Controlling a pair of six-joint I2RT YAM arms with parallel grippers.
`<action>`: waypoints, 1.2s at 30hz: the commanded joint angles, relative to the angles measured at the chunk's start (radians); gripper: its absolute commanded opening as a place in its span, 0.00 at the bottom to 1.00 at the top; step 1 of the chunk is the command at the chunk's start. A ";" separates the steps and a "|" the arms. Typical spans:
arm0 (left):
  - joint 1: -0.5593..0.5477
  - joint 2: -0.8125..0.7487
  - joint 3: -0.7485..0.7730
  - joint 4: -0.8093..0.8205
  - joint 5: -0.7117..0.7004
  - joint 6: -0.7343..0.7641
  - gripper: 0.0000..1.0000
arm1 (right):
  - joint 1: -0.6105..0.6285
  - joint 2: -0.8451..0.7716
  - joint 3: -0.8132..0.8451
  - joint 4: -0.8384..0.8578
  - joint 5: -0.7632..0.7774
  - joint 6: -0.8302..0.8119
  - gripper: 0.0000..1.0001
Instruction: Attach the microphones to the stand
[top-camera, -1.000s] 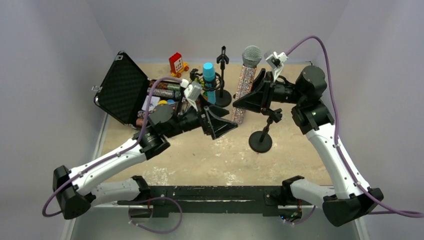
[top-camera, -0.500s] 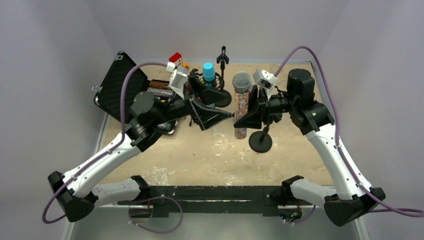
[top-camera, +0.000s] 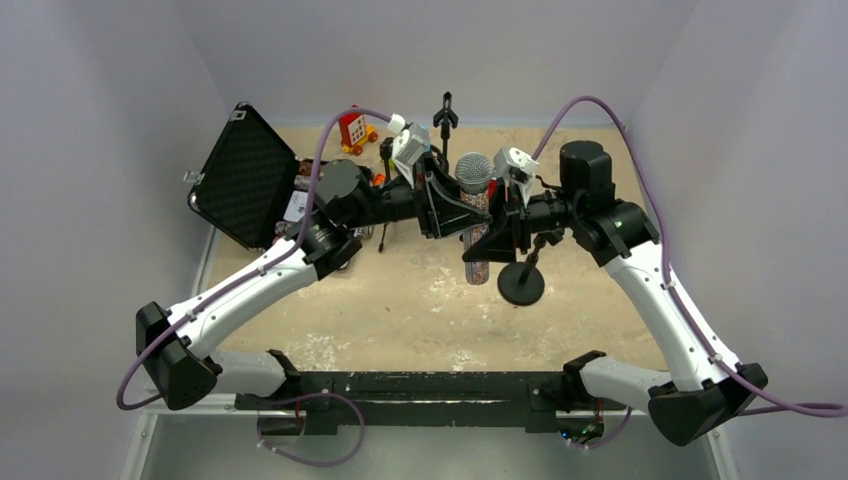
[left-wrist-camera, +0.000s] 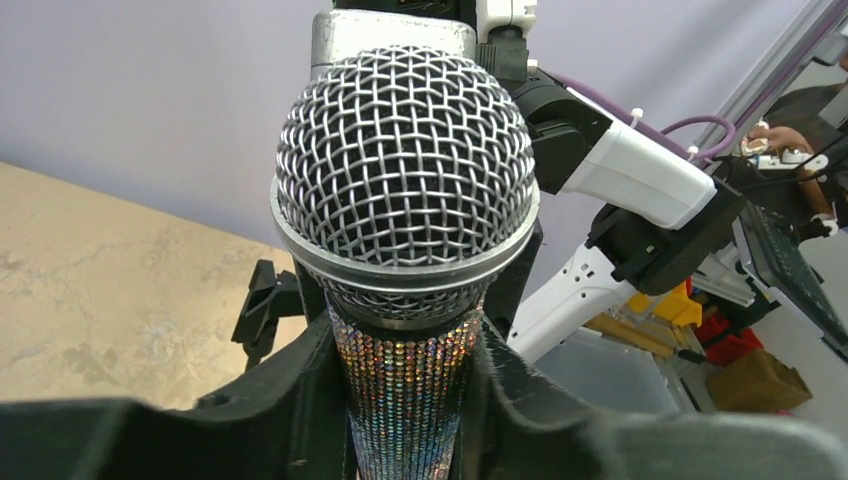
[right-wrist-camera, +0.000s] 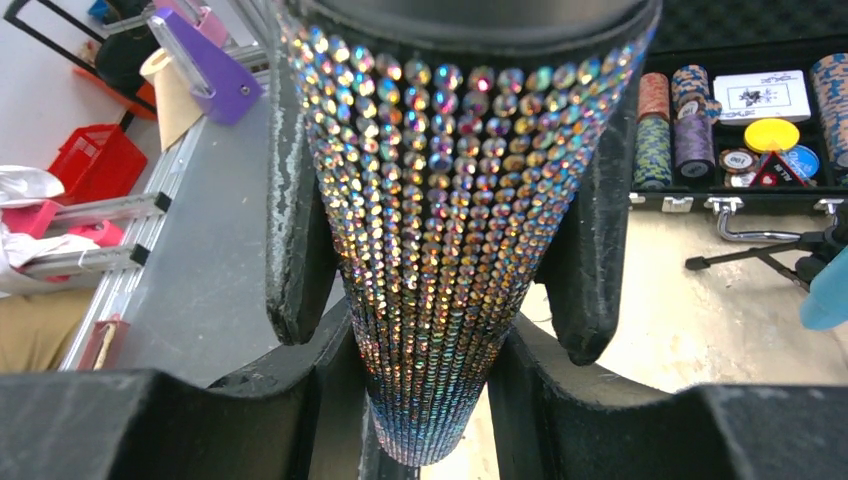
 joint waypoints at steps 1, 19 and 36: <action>-0.003 -0.009 0.047 0.054 0.053 0.017 0.00 | 0.005 -0.013 0.033 -0.040 0.007 -0.072 0.43; 0.036 -0.407 -0.317 -0.205 -0.077 0.244 0.00 | -0.626 -0.289 -0.122 -0.297 0.091 -0.910 0.99; 0.036 -0.374 -0.326 -0.120 -0.068 0.276 0.00 | -0.720 0.131 0.021 -0.884 -0.075 -1.589 0.85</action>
